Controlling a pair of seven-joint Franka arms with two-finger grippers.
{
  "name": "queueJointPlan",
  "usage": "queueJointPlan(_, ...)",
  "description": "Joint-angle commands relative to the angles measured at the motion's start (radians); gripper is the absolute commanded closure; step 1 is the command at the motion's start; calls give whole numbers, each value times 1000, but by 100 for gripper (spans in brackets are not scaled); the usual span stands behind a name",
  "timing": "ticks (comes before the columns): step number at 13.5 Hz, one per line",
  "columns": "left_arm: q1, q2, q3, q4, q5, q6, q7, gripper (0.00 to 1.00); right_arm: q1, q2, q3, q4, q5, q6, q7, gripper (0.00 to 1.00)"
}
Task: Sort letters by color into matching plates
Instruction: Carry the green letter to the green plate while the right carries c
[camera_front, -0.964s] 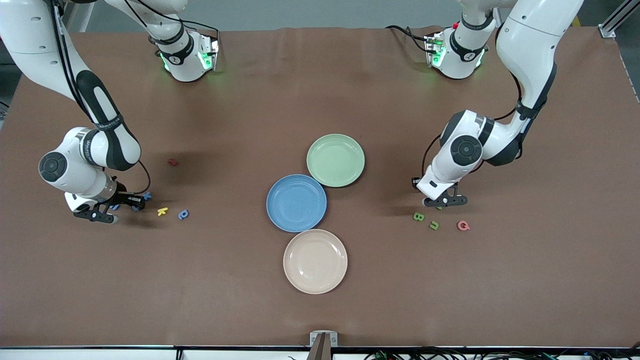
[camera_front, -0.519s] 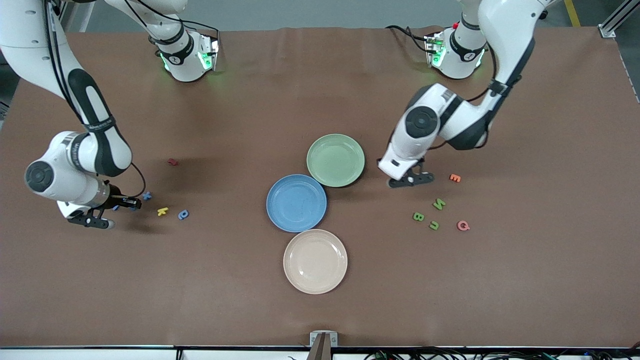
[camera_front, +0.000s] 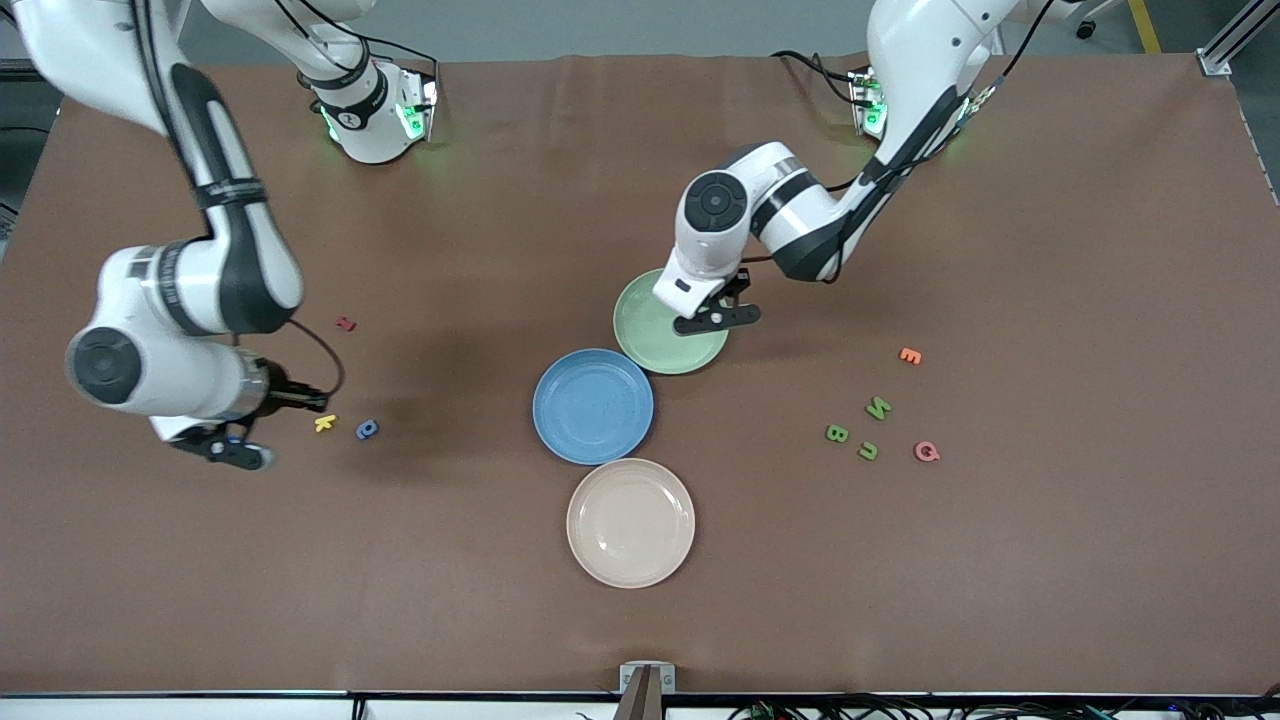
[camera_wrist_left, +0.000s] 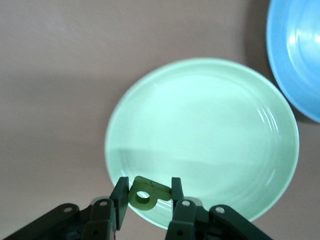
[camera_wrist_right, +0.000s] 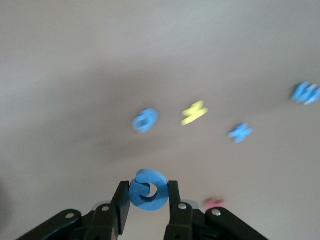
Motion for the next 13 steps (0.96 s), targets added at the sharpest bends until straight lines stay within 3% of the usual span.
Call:
queueJointPlan(1,-50,67,7,60,28,-10,-51,74,120,-2,-12,-10,101,56,152,99)
queueJointPlan(6,-98,115,9,64,46,27,-78,72,310,71,-12,-3,110,256,436,100)
queueJointPlan(8,-96,123,9,64,66,39,-86,65,355,108,-14,0,107,317,496,100)
queueJointPlan(9,-96,126,9,64,69,39,-86,58,370,122,-14,0,104,339,517,100)
queueJointPlan(10,-95,124,9,64,69,39,-86,42,384,139,-14,7,101,357,540,100)
queueJointPlan(11,-93,123,9,64,69,39,-86,14,403,159,-15,15,98,368,563,100)
queueJointPlan(12,-92,118,7,64,69,39,-83,2,415,174,-15,27,97,375,582,100)
queueJointPlan(13,-82,114,7,64,69,39,-83,1,426,192,-17,45,94,376,600,100)
